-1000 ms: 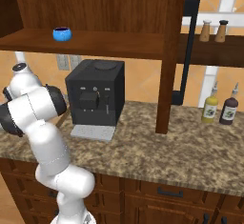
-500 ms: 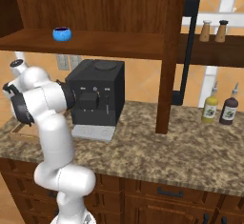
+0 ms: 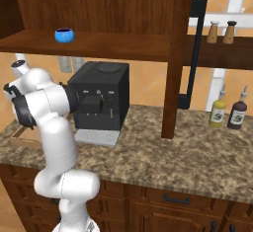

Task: Pick the kettle from the counter and place it on the tray. Then pick the mug from the cabinet and place it on the tray. Then close the cabinet doors.

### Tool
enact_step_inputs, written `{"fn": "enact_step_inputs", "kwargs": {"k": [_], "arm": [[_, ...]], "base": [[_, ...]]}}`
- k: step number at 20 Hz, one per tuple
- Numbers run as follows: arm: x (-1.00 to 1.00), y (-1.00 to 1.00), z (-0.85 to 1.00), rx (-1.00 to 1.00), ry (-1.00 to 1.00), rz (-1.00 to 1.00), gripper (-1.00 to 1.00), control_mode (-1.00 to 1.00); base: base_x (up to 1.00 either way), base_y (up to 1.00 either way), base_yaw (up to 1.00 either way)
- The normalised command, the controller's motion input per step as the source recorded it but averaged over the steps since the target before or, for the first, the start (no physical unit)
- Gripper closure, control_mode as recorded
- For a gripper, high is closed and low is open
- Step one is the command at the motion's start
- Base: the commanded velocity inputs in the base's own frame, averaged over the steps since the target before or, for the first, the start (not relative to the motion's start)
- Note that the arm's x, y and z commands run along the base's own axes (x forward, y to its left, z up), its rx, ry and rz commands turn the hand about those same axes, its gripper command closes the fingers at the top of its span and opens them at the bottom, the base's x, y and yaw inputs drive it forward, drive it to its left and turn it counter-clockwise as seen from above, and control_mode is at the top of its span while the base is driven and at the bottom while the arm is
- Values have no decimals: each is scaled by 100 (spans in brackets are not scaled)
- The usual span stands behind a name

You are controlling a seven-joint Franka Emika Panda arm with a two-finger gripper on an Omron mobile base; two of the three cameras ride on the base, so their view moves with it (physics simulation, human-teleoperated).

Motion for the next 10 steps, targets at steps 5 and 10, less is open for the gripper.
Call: {"fn": "enact_step_inputs", "kwargs": {"k": [5,10], "arm": [[-42,-2,0,0,-22,0,-100,-100],[-74,-1,0,0,-36,0,-100,-100]], "base": [[0,0,0],[0,0,0]]}}
